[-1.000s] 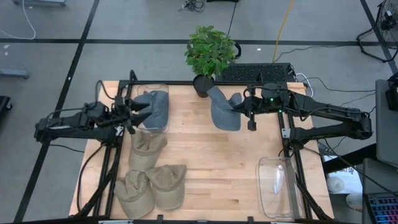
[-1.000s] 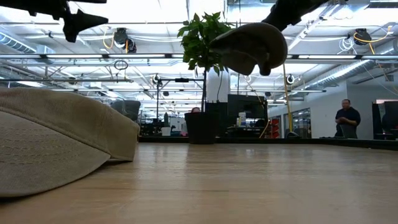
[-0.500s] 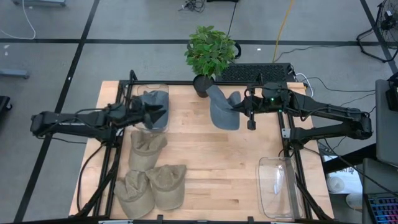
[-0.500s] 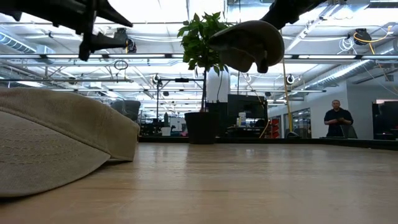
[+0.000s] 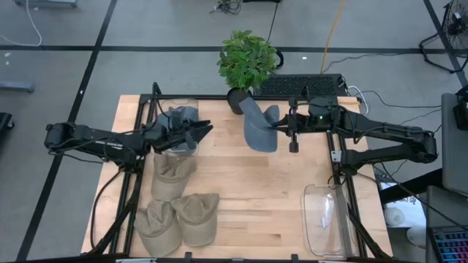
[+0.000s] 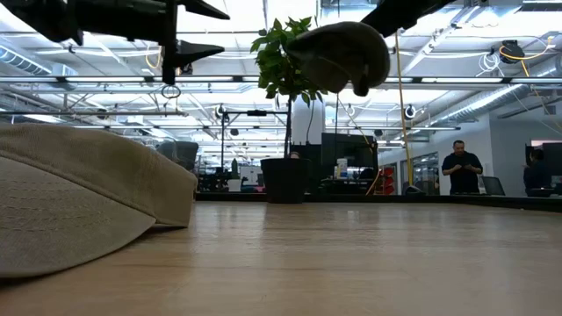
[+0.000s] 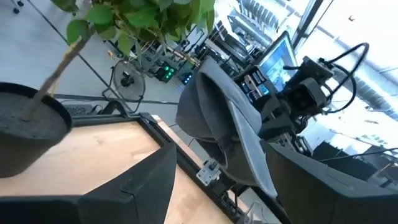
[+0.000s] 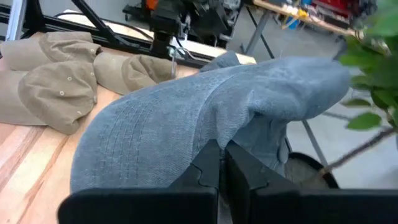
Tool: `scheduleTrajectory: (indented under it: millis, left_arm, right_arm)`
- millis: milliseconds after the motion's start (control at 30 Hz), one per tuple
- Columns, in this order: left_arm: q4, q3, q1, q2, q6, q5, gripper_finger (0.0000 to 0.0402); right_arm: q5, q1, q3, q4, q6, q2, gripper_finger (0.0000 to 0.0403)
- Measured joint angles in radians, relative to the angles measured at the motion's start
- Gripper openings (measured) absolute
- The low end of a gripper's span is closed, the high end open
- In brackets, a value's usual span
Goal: Pick & Place hat
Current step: Put the blue cap into the left transparent bin
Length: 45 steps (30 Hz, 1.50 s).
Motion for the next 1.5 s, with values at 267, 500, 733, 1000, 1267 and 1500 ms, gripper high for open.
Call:
scheduleTrajectory:
  millis: [267, 500, 733, 1000, 1267, 1500]
  left_arm:
    - [0.149, 0.016, 0.016, 0.152, -0.119, 0.031, 0.0257]
    - [0.117, 0.156, 0.033, 0.247, -0.101, 0.238, 0.0257]
    - [0.044, 0.286, 0.039, 0.342, -0.065, 0.269, 0.0257]
    - [0.006, 0.365, 0.045, 0.424, -0.085, 0.316, 0.0257]
    - [0.009, 0.377, 0.045, 0.44, -0.082, 0.341, 0.0257]
    - [0.008, 0.377, 0.048, 0.44, -0.078, 0.341, 0.0257]
  right_arm:
    - [0.0, 0.043, -0.053, 0.078, -0.043, 0.0, 0.0]
    - [0.001, 0.057, -0.054, 0.087, -0.043, 0.0, 0.0]
    - [0.007, 0.057, -0.054, 0.086, -0.034, 0.0, 0.0]
    - [0.005, 0.057, -0.054, 0.086, -0.034, 0.0, 0.0]
    - [0.005, 0.057, -0.054, 0.086, -0.04, 0.0, 0.0]
    - [0.005, 0.057, -0.054, 0.086, -0.04, 0.0, 0.0]
